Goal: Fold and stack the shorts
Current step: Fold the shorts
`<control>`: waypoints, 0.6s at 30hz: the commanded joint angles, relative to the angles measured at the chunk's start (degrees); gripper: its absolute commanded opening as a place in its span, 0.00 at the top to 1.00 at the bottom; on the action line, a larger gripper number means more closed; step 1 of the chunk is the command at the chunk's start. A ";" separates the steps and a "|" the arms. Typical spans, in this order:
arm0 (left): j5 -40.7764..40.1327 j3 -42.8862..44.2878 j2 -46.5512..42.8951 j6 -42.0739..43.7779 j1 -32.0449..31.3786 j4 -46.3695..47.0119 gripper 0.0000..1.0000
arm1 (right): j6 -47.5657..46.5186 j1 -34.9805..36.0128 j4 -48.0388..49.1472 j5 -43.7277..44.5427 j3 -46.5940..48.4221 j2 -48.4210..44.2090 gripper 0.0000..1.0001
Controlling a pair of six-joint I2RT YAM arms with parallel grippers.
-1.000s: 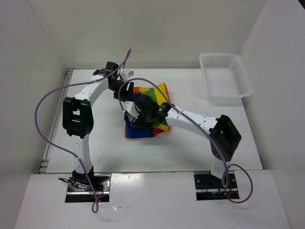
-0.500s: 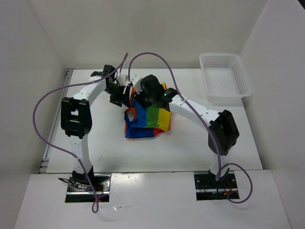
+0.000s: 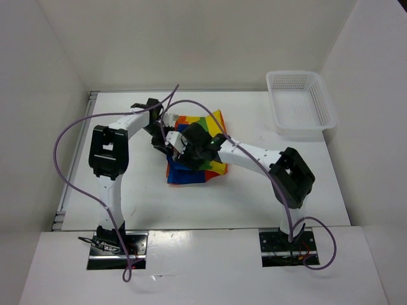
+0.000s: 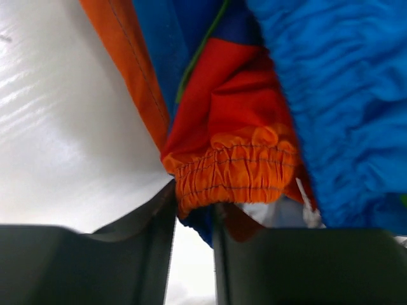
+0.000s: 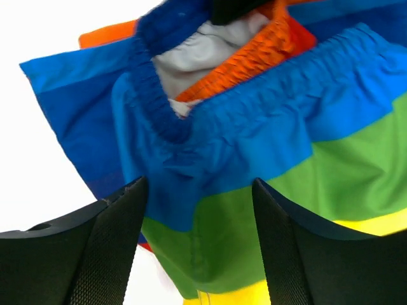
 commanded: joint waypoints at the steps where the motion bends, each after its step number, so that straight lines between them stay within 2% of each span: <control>1: 2.41 3.08 2.05 0.25 -0.20 0.47 0.68 | -2.54 1.76 3.90 3.99 -0.53 0.65 0.29; 2: 2.95 3.09 2.05 0.25 -0.20 0.47 0.73 | -2.02 1.76 4.86 4.52 -0.53 0.66 0.31; 6: 4.18 4.67 -0.14 0.25 -0.20 1.00 0.81 | -0.52 1.76 6.19 5.14 0.96 2.76 0.45; 7: 5.92 4.67 -0.84 0.25 -0.20 1.00 0.83 | 0.18 1.76 6.19 5.14 1.49 2.77 0.53; 8: 6.72 4.67 -0.85 0.25 -0.20 1.00 0.84 | 0.18 1.76 6.71 5.14 1.49 3.46 0.57; 9: 7.43 4.67 -1.46 0.25 -0.20 1.00 0.84 | 0.71 1.76 6.71 5.14 2.01 3.99 0.61; 10: 8.13 4.67 -1.99 0.25 -0.20 1.00 0.86 | 0.71 1.76 6.71 5.14 2.02 4.00 0.70; 13: 10.59 5.29 -1.99 0.25 -0.20 1.00 0.87 | 0.71 1.76 6.71 5.14 2.63 4.53 0.83; 14: 10.60 6.16 -1.99 0.25 -0.20 1.00 0.87 | 0.71 1.76 6.71 5.14 2.63 4.53 0.91; 16: 11.13 7.74 -1.47 0.25 -0.20 1.00 0.87 | 0.01 1.76 7.24 5.84 3.34 4.53 0.92; 17: 11.13 9.05 -0.77 0.25 -0.20 1.00 0.87 | 0.01 1.76 7.24 5.84 3.95 4.53 1.00; 18: 11.13 9.68 -0.76 0.25 -0.20 1.00 0.87 | -0.69 1.76 6.72 5.84 3.95 3.74 1.00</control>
